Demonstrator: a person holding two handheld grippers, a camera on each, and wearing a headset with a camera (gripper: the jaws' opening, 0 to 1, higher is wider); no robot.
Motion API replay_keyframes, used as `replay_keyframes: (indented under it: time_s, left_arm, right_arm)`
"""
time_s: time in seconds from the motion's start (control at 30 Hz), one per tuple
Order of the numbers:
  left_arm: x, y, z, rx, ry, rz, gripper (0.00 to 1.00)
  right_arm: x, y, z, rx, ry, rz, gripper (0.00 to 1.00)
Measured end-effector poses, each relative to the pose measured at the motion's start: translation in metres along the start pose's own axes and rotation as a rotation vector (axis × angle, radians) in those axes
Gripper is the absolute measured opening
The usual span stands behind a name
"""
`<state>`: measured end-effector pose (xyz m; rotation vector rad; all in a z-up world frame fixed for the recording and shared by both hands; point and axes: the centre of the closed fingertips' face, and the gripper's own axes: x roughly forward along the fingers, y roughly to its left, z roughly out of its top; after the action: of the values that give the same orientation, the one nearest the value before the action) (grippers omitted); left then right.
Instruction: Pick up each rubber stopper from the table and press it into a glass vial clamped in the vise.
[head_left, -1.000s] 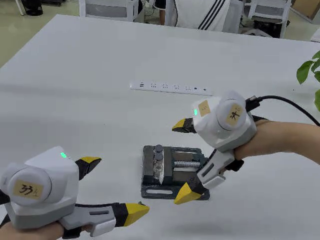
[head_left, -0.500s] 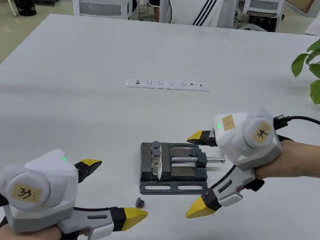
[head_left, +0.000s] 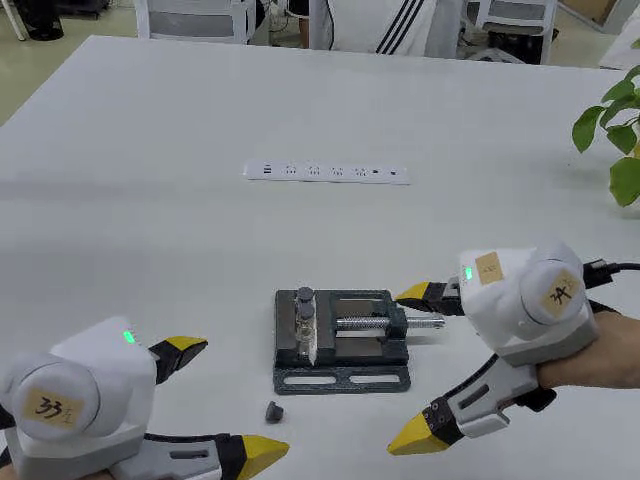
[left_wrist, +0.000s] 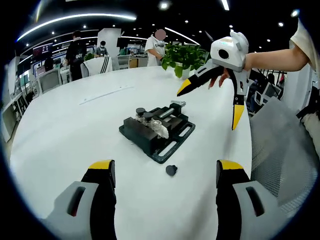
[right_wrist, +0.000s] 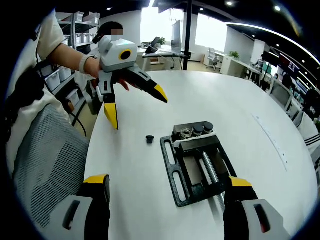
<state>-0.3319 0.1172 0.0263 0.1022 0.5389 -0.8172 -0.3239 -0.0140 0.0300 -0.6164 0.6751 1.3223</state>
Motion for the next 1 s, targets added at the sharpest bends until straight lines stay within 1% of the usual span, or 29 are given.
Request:
replay_keyframes:
  time_s: [0.13,0.2,0.4,0.5,0.67,0.7,0.77,0.8,0.87,0.97,1.0]
  left_arm:
    - [0.002,-0.001,-0.002,0.007,0.01,-0.003,0.8]
    - [0.003,-0.004,-0.002,0.009,0.015,-0.013,0.79]
    - [0.007,-0.009,-0.003,0.018,0.026,-0.029,0.75]
    - [0.008,-0.01,-0.004,0.038,0.035,-0.04,0.72]
    - [0.01,-0.011,-0.005,0.109,0.067,-0.062,0.64]
    - [0.011,-0.012,-0.006,0.14,0.08,-0.068,0.62]
    - [0.012,-0.012,-0.006,0.17,0.096,-0.073,0.6]
    - [0.014,-0.012,-0.006,0.199,0.107,-0.081,0.58]
    - [0.017,-0.016,-0.007,0.26,0.133,-0.094,0.55]
    - [0.022,-0.023,-0.007,0.314,0.162,-0.123,0.52]
    - [0.023,-0.023,-0.008,0.336,0.175,-0.128,0.5]
  right_arm:
    - [0.0,0.005,-0.005,0.014,0.005,0.003,0.93]
    - [0.0,0.007,-0.007,0.024,0.008,0.004,0.92]
    - [-0.001,0.008,-0.01,0.039,0.003,0.003,0.9]
    - [-0.002,0.008,-0.011,0.042,0.001,0.0,0.9]
    - [-0.002,0.008,-0.014,0.049,0.002,-0.001,0.89]
    - [-0.002,0.008,-0.014,0.049,0.002,-0.002,0.89]
    - [-0.003,0.008,-0.015,0.051,0.001,-0.004,0.89]
    - [-0.003,0.008,-0.015,0.052,0.0,-0.005,0.89]
    - [-0.004,0.008,-0.015,0.055,-0.001,-0.007,0.88]
    - [-0.005,0.007,-0.017,0.06,-0.006,-0.008,0.88]
    - [-0.005,0.007,-0.017,0.062,-0.005,-0.009,0.88]
